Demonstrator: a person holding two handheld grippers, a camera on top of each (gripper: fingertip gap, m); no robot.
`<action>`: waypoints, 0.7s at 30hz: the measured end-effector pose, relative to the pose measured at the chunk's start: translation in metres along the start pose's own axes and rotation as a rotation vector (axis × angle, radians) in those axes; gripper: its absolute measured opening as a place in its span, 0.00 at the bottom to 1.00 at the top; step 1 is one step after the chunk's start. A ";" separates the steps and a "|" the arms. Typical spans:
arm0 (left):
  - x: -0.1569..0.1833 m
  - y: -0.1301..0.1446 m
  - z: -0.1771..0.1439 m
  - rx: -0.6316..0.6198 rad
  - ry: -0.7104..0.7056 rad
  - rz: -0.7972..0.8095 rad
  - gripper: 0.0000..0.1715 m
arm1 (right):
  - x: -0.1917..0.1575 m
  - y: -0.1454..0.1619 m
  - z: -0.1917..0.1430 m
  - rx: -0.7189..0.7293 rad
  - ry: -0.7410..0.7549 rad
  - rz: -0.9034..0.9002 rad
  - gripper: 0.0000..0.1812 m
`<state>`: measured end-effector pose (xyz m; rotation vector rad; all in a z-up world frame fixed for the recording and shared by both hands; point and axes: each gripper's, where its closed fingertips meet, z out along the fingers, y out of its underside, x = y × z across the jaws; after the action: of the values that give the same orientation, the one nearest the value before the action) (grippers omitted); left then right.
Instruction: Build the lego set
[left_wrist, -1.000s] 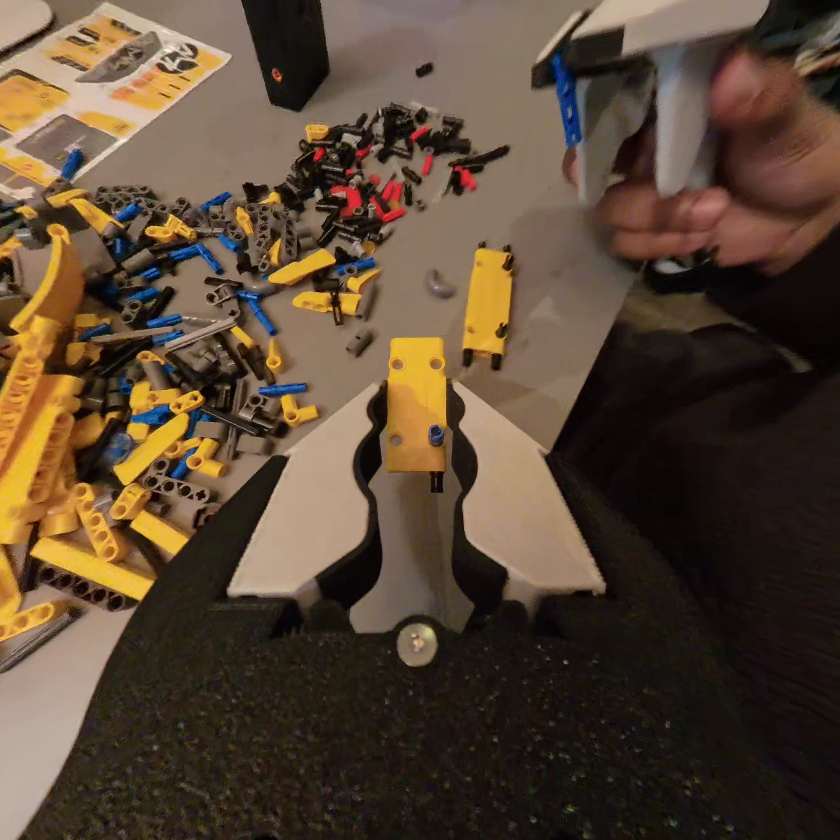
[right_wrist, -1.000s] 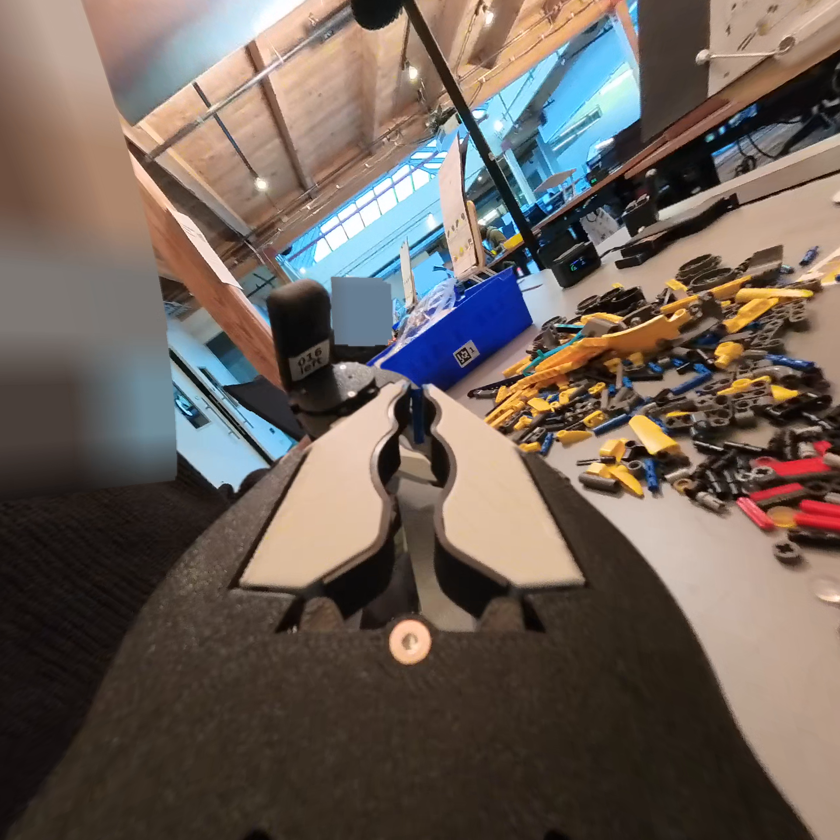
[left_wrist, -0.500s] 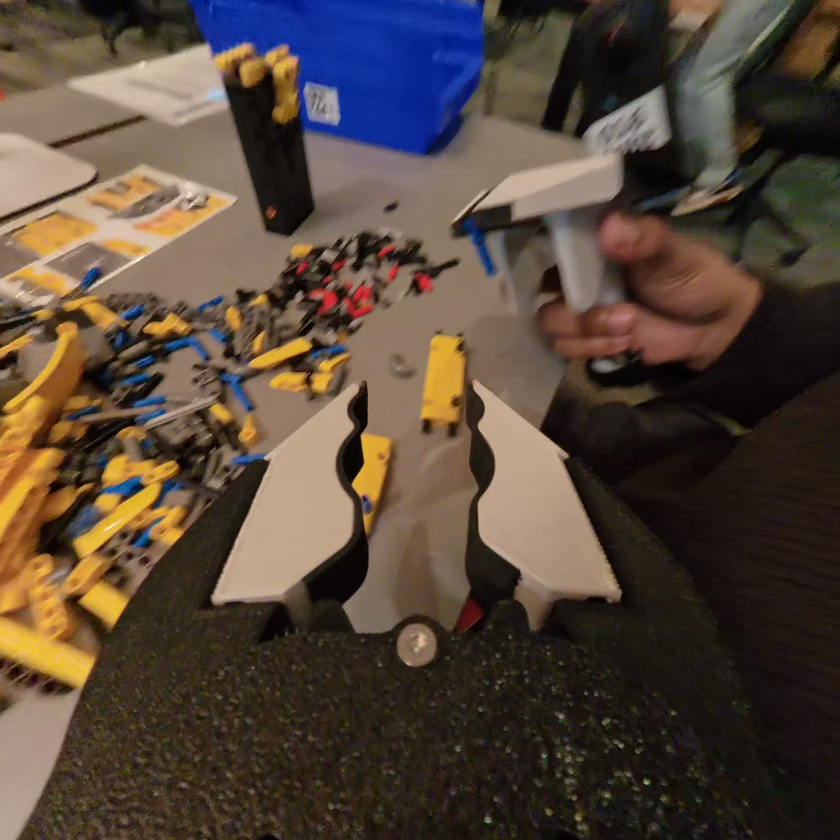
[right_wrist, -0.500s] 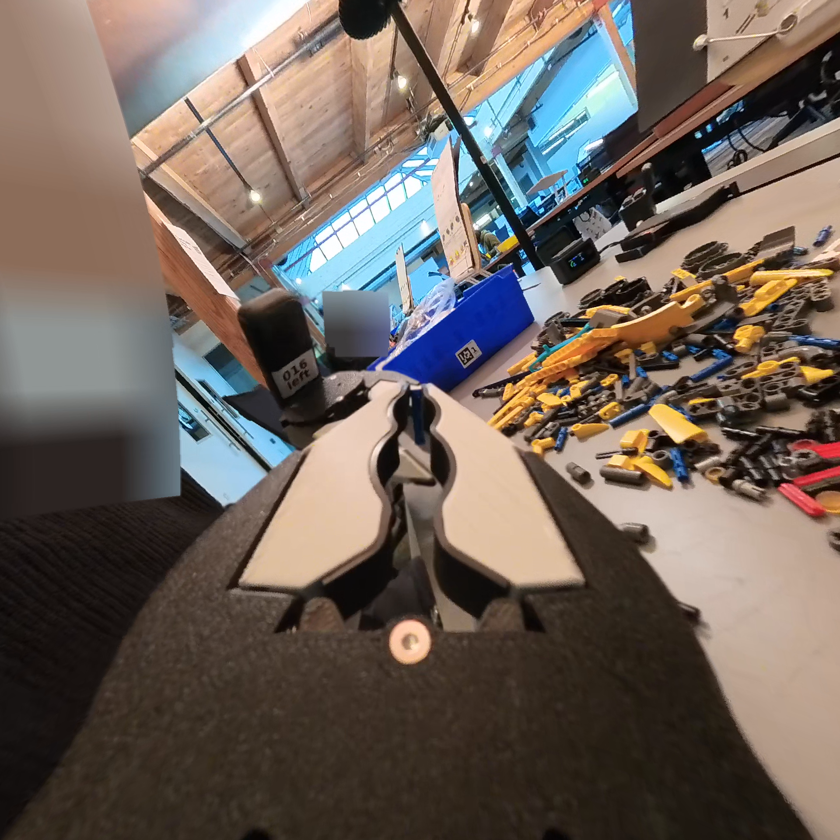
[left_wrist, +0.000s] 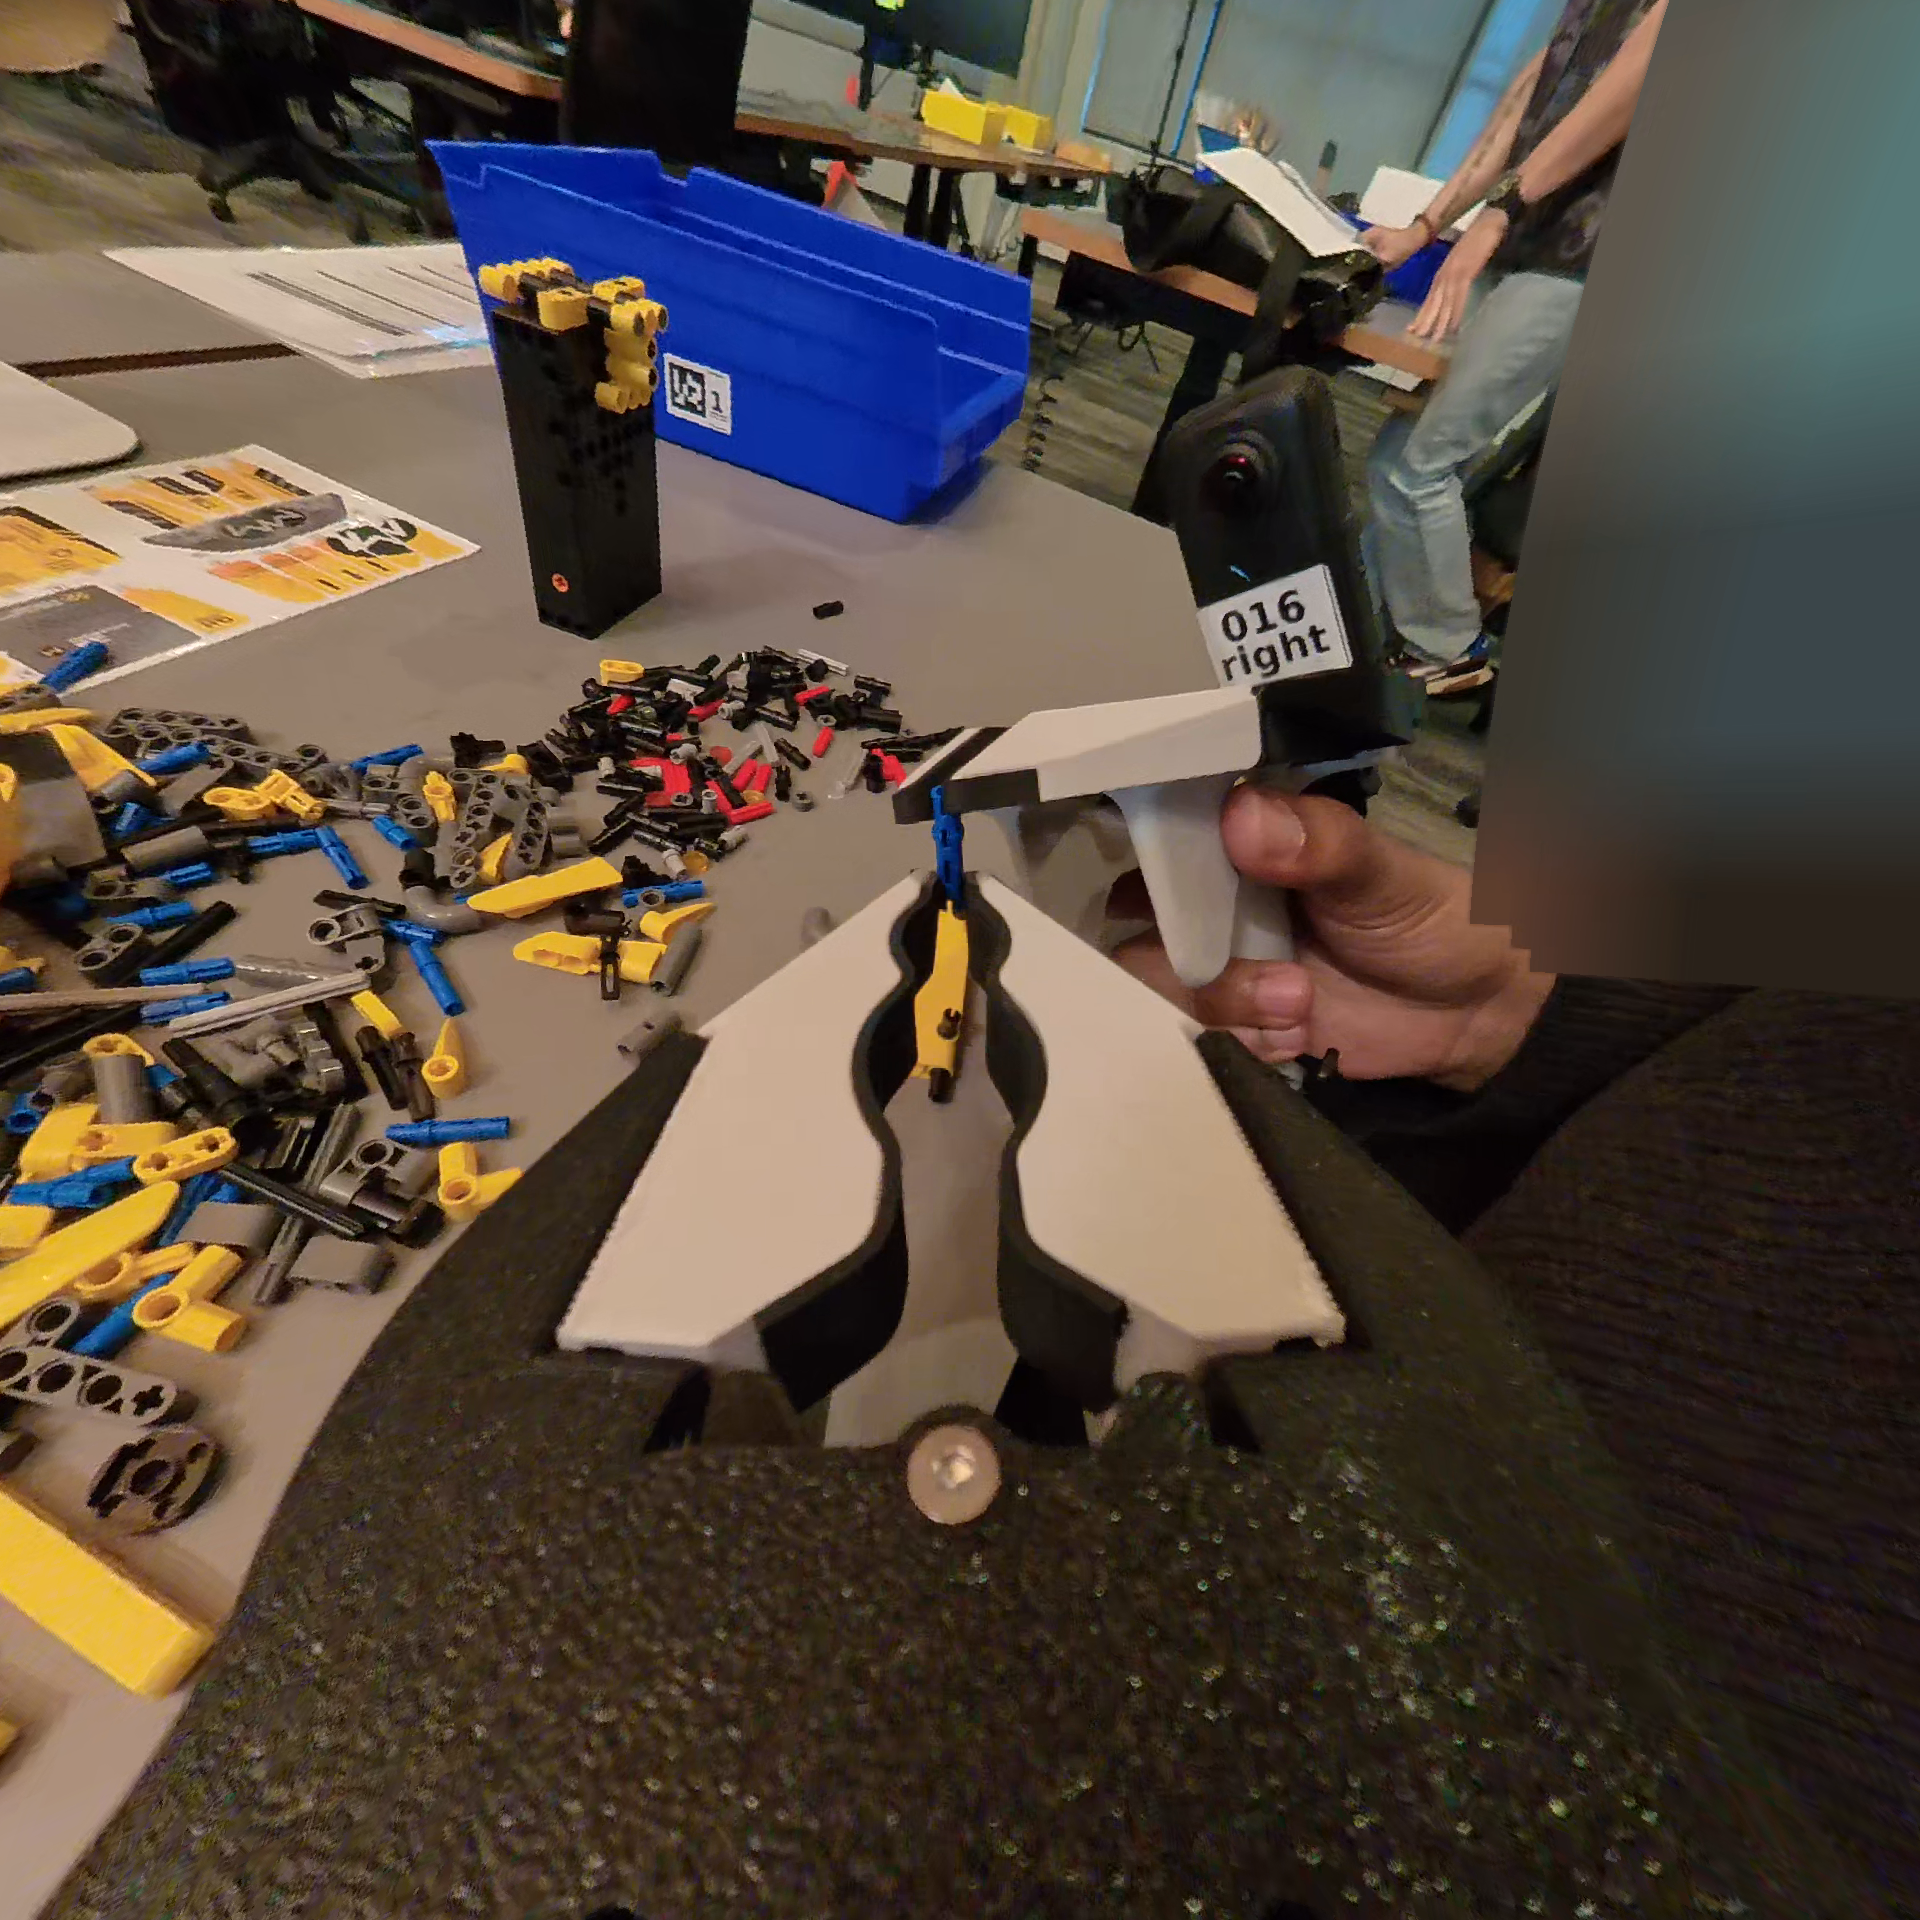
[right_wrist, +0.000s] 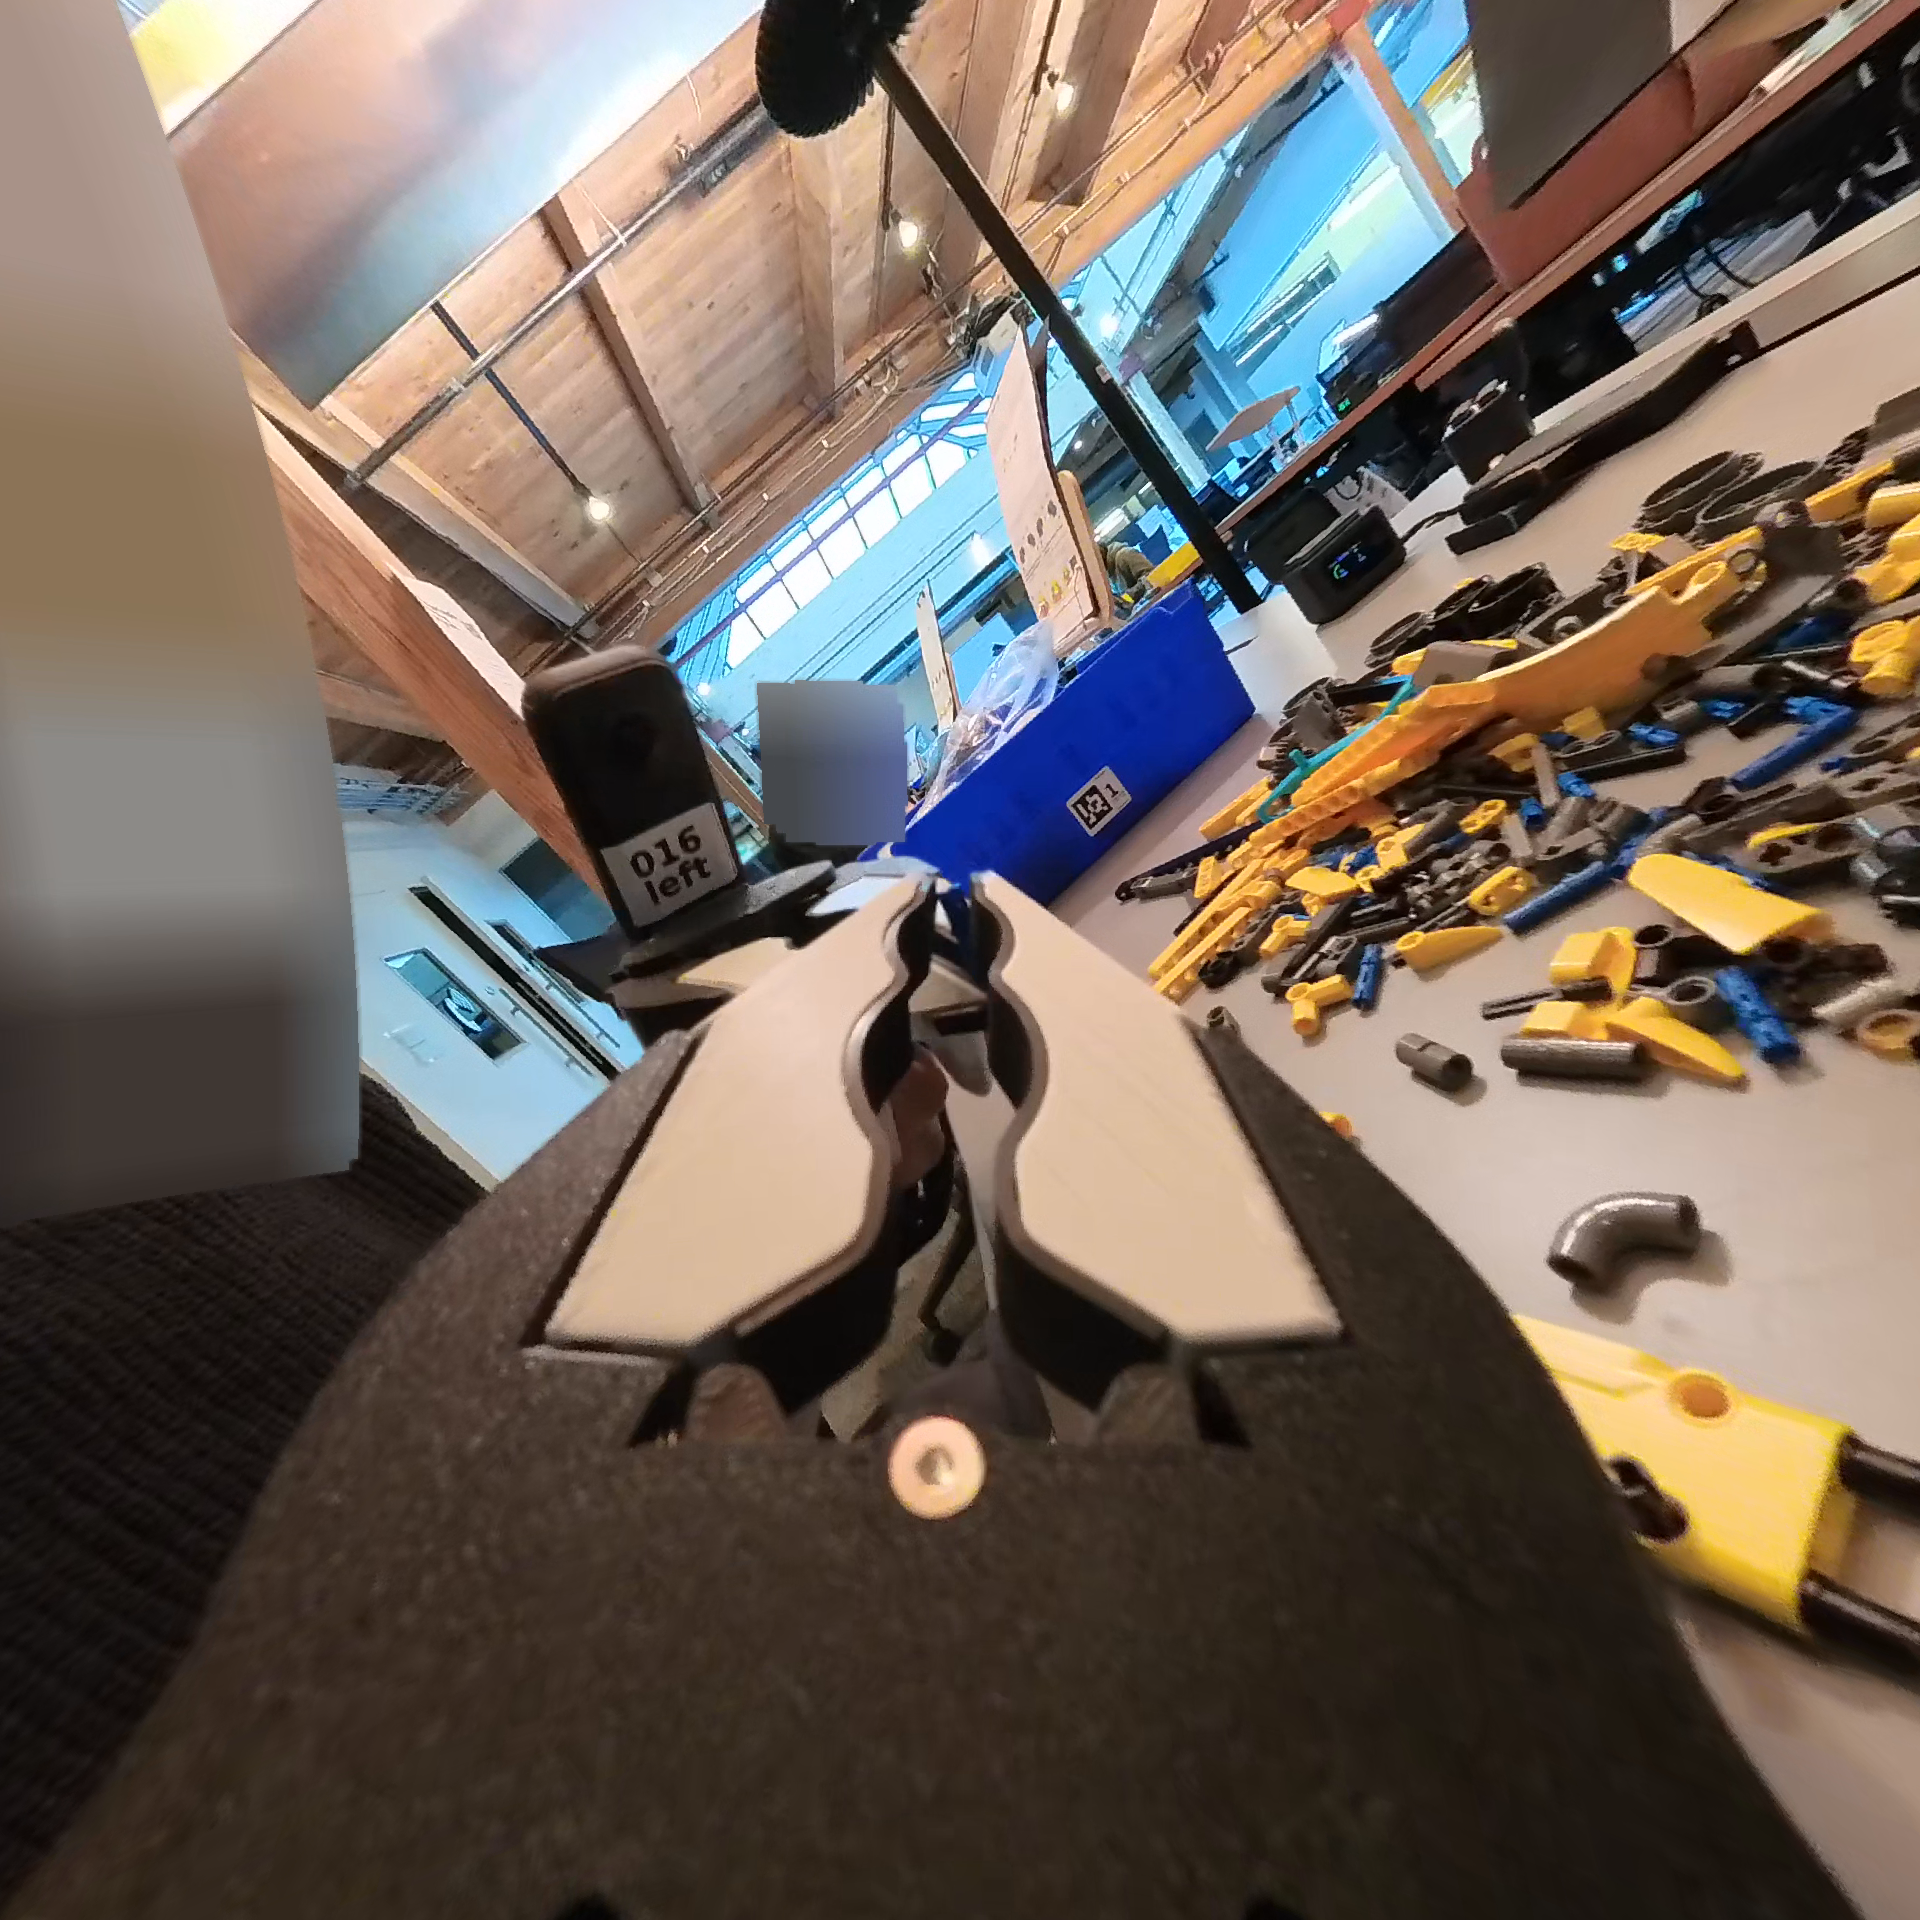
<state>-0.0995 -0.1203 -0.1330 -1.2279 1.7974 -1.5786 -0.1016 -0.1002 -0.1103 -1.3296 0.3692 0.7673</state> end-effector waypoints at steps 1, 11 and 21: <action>0.000 0.001 -0.001 -0.008 0.000 0.011 0.02 | 0.000 0.001 0.000 -0.013 0.003 -0.005 0.03; -0.020 0.032 -0.006 -0.222 -0.192 0.323 0.02 | 0.024 0.018 -0.020 -0.463 0.245 -0.345 0.22; -0.016 0.043 -0.004 -0.294 -0.180 0.376 0.02 | 0.023 0.042 -0.011 -0.698 0.234 -0.458 0.09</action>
<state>-0.1091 -0.1070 -0.1763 -1.0343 2.0433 -0.9934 -0.1123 -0.1026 -0.1580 -2.0768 -0.0453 0.3519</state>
